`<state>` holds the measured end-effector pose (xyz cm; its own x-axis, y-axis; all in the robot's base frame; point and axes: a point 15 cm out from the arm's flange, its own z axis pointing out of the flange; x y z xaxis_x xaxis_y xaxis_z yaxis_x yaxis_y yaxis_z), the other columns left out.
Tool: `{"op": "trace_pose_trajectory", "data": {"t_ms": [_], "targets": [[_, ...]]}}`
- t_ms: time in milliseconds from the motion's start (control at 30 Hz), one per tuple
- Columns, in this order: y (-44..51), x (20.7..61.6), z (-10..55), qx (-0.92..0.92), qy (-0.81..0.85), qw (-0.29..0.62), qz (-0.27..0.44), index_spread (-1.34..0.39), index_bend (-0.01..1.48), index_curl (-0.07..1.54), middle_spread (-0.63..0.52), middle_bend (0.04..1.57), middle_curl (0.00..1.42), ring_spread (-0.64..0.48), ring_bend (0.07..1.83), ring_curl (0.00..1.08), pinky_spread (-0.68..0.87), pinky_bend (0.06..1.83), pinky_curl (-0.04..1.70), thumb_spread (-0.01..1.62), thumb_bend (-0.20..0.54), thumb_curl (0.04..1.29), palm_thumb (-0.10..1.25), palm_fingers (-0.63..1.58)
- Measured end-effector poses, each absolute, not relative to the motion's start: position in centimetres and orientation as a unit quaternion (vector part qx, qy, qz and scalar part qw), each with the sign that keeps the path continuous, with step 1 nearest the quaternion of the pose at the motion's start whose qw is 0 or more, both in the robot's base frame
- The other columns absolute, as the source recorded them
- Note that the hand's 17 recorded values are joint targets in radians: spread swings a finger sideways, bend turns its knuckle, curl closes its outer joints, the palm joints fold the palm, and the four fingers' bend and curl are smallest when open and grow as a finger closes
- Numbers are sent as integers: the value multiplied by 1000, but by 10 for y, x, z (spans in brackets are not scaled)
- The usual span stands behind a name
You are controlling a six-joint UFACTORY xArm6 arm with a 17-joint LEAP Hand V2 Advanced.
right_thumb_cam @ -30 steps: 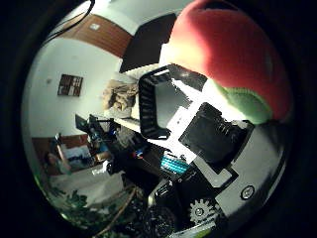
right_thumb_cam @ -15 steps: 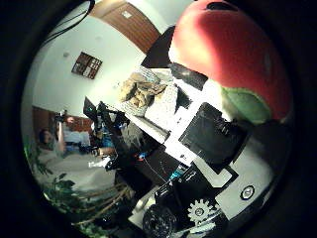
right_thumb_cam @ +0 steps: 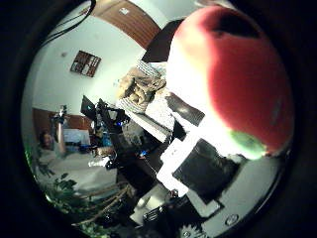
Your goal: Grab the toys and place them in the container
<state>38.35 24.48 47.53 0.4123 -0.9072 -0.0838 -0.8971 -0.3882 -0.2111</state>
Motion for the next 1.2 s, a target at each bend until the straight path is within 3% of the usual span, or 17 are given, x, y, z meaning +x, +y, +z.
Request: {"op": "trace_pose_trajectory", "data": {"t_ms": [133,300,600,967,1200], "targets": [[244,379,474,-841,531,106,-17,-451,261,490,-23,395,452,94,694,401,213,799,835,1224,-22,373,536,8],[249,374,473,-850,516,109,-4,-456,180,400,27,280,371,194,531,303,484,720,687,1207,-20,344,513,34],[202,372,474,-838,539,82,-1,-404,168,322,34,230,337,210,443,254,550,597,521,1197,-18,325,511,78],[16,381,412,-738,673,35,20,-283,174,303,49,210,331,211,356,231,525,528,399,1187,-18,325,547,151],[-50,369,338,-672,740,28,24,-210,163,301,50,203,332,215,352,233,519,489,348,1167,-20,331,556,207]]}}
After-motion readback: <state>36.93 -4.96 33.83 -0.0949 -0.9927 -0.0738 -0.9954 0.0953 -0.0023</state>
